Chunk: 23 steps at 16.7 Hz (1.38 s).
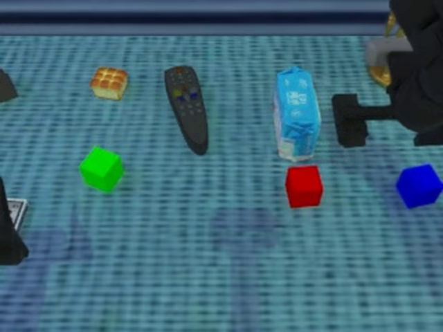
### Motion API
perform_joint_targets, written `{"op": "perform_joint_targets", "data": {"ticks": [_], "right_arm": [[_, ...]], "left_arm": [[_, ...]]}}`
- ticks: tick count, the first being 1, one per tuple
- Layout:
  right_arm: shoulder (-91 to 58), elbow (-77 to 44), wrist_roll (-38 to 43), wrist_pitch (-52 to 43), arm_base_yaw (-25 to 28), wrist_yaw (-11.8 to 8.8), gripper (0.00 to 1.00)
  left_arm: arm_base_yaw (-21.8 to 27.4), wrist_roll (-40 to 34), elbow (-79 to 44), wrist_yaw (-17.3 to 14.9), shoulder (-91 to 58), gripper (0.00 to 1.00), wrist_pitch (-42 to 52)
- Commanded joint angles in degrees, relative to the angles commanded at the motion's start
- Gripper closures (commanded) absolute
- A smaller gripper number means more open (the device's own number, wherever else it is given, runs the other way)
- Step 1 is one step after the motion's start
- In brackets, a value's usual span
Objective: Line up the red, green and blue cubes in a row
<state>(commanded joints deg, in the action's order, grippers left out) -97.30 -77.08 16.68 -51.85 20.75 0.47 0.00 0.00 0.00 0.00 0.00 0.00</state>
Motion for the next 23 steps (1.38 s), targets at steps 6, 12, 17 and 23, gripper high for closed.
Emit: {"op": "perform_joint_targets", "data": {"ticks": [6,12,17,23], "right_arm": [[-25.96,-22.66,4.64,-12.66,5.73,-0.14,0.0],[-32.61,-30.51,6.15,-15.83,7.58,-0.26,0.0],[-32.81,-29.56,6.01,-14.77,7.36,-0.26,0.0],[-37.62,-21.89,6.2,-1.63,7.57,-0.2,0.0]], "left_arm": [[0.0,0.0,0.0,0.0,0.0,0.0,0.0],[0.0,0.0,0.0,0.0,0.0,0.0,0.0],[0.0,0.0,0.0,0.0,0.0,0.0,0.0],[0.0,0.0,0.0,0.0,0.0,0.0,0.0]]}}
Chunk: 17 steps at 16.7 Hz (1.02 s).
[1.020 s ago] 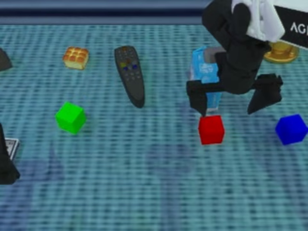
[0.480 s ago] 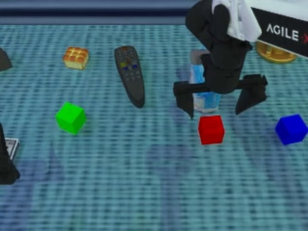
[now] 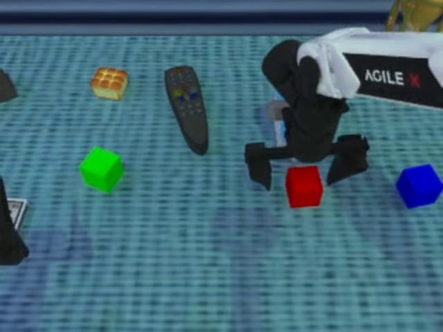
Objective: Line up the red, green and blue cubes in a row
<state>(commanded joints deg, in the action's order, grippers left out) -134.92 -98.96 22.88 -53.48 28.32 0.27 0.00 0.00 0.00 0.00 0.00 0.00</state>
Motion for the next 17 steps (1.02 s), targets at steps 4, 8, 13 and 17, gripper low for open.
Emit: {"op": "perform_joint_targets", "data": {"ticks": [4,8,13,17], "right_arm": [[-1.33,1.66,0.09,2.43,0.08,0.01,0.0],[-1.33,1.66,0.09,2.43,0.08,0.01,0.15],[-1.33,1.66,0.09,2.43,0.08,0.01,0.53],[-1.33,1.66,0.09,2.43,0.08,0.01,0.83]], "left_arm": [[0.0,0.0,0.0,0.0,0.0,0.0,0.0],[0.0,0.0,0.0,0.0,0.0,0.0,0.0],[0.0,0.0,0.0,0.0,0.0,0.0,0.0],[0.0,0.0,0.0,0.0,0.0,0.0,0.0]]}}
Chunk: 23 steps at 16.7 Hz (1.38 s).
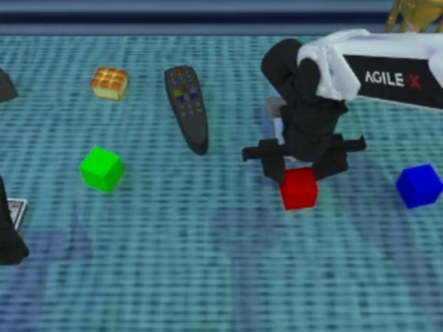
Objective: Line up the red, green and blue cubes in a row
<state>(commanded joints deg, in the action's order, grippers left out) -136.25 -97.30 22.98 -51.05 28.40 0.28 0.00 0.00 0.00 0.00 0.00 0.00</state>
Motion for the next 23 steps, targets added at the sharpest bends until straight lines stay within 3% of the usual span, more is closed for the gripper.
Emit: {"op": "perform_joint_targets", "data": {"ticks": [2,3,12,19,23], "right_arm": [[0.0,0.0,0.0,0.0,0.0,0.0,0.98],[0.0,0.0,0.0,0.0,0.0,0.0,1.0],[2.86,-1.68,0.08,-0.08,-0.21,-0.04,1.0],[6.26,-9.57,0.04,-11.84,0.22,-0.08,1.0],[7.01,-10.71,-0.04,-13.28,0.29,-0.09,1.0]], "left_arm": [[0.0,0.0,0.0,0.0,0.0,0.0,0.0],[0.0,0.0,0.0,0.0,0.0,0.0,0.0],[0.0,0.0,0.0,0.0,0.0,0.0,0.0],[0.0,0.0,0.0,0.0,0.0,0.0,0.0],[0.0,0.0,0.0,0.0,0.0,0.0,0.0]]}}
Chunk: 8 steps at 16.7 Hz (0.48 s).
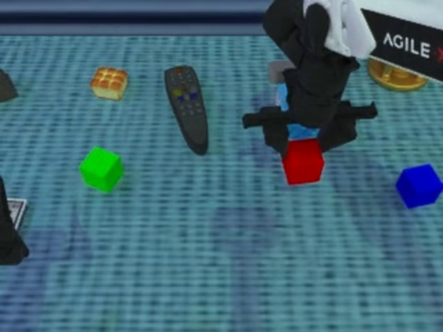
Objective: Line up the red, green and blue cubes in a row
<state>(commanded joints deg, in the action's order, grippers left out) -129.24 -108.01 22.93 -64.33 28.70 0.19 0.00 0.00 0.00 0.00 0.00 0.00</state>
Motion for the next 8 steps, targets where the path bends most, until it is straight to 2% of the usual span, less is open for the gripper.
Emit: {"op": "perform_joint_targets", "data": {"ticks": [4,8], "right_arm": [[-0.78,-1.05,2.31,-0.63,1.72,0.17,1.0],[-2.45,-4.97,13.13,-3.54,9.97,1.0,1.0]], "left_arm": [[0.0,0.0,0.0,0.0,0.0,0.0,0.0],[0.0,0.0,0.0,0.0,0.0,0.0,0.0]]}}
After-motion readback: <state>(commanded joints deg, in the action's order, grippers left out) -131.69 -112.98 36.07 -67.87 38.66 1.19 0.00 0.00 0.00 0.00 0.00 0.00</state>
